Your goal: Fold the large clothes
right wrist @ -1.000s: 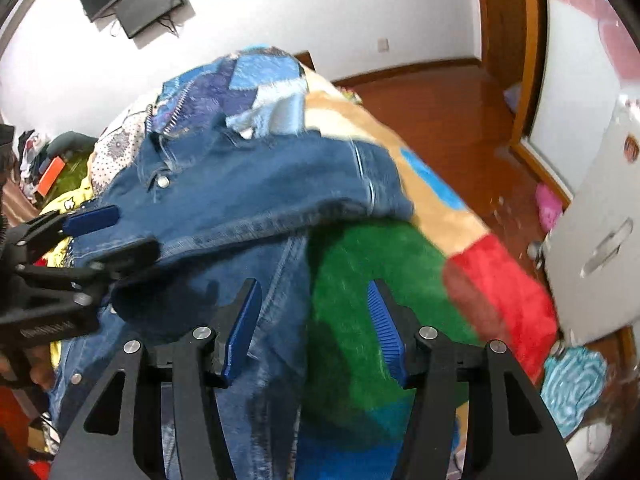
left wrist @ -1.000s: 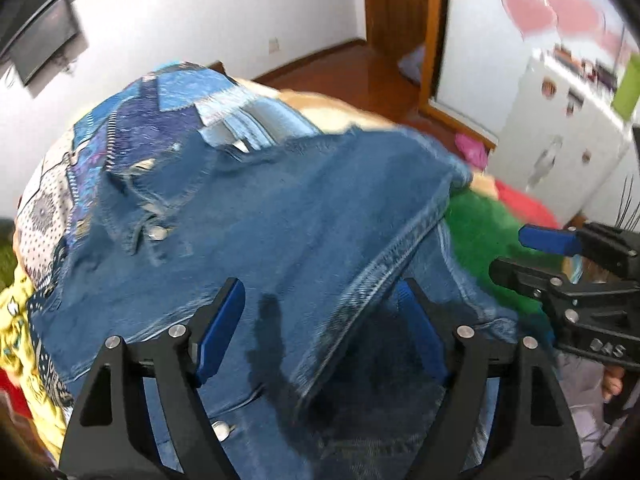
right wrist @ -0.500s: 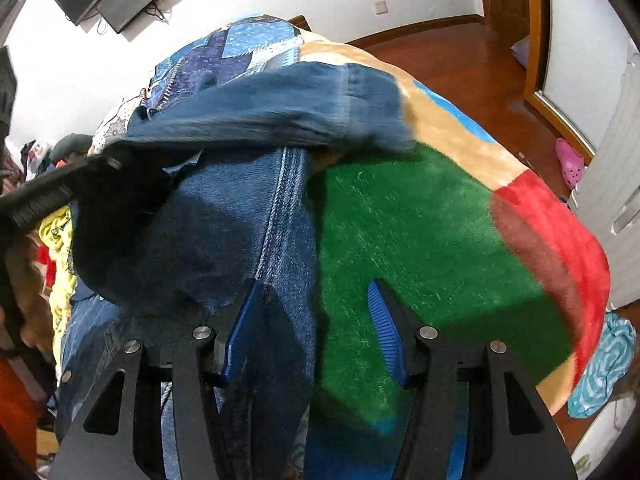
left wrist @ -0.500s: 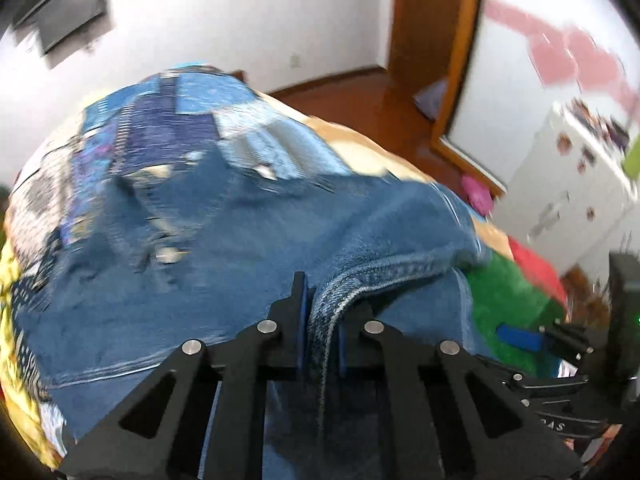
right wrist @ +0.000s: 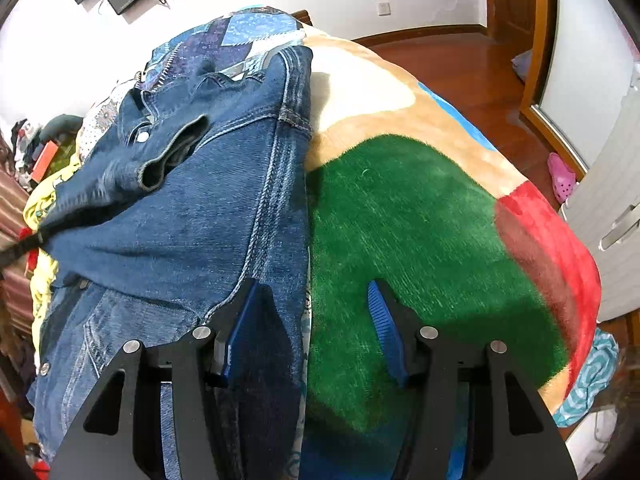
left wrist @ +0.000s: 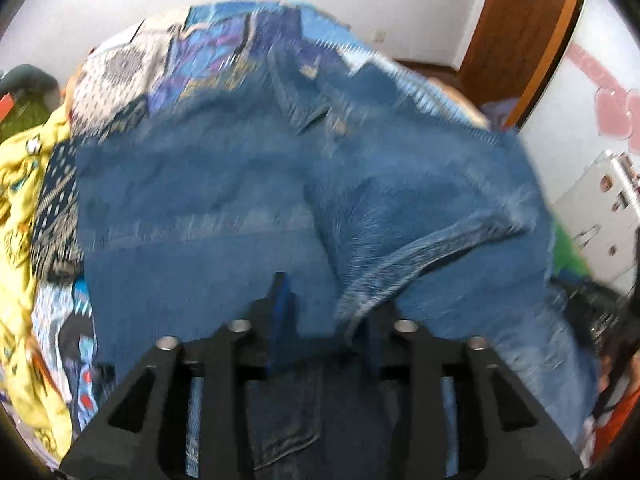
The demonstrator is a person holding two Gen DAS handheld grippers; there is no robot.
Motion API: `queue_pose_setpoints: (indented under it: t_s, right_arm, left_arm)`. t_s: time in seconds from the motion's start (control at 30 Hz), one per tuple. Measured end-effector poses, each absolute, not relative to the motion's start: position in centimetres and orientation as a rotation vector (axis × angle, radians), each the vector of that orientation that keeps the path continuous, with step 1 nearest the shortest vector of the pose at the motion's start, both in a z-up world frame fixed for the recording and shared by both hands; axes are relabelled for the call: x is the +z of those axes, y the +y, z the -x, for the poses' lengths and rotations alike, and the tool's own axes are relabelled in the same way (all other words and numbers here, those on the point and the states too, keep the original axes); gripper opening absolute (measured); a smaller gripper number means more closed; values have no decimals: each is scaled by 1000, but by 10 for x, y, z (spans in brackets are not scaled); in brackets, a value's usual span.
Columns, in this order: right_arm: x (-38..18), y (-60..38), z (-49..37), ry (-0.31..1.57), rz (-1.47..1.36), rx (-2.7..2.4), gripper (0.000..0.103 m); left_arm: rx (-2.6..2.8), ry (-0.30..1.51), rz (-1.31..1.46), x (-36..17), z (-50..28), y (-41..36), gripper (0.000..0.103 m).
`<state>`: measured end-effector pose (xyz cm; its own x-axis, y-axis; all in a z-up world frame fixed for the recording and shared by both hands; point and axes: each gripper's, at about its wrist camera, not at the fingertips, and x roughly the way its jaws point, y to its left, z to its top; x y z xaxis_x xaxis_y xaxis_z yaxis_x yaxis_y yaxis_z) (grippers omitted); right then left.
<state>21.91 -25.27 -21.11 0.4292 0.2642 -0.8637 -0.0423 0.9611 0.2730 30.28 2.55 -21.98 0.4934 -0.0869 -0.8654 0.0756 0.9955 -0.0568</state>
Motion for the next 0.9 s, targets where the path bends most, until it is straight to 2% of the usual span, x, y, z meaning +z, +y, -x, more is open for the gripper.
queue_pose_setpoints:
  t_s: [0.03, 0.13, 0.3, 0.37, 0.53, 0.83, 0.9]
  right_arm:
    - [-211, -252, -219, 1116, -220, 191, 52]
    - [-210, -252, -220, 1126, -212, 186, 52]
    - [-203, -253, -225, 1152, -222, 172, 52]
    - [-198, -253, -227, 1144, -244, 170, 52]
    - [-181, -250, -229, 1097, -250, 186, 52]
    - [-185, -225, -237, 1105, -211, 240, 53]
    - [-192, -220, -237, 1129, -202, 246, 53]
  left_arm:
    - [-92, 1067, -3, -226, -300, 26, 49]
    - [-89, 1082, -48, -229, -291, 21, 52]
    - [-137, 1032, -188, -203, -291, -3, 59]
    - [-182, 988, -226, -191, -292, -18, 67]
    - [-274, 949, -368, -186, -305, -62, 68]
    - [-319, 947, -579, -239, -339, -128, 68]
    - [-342, 953, -519, -235, -348, -125, 58]
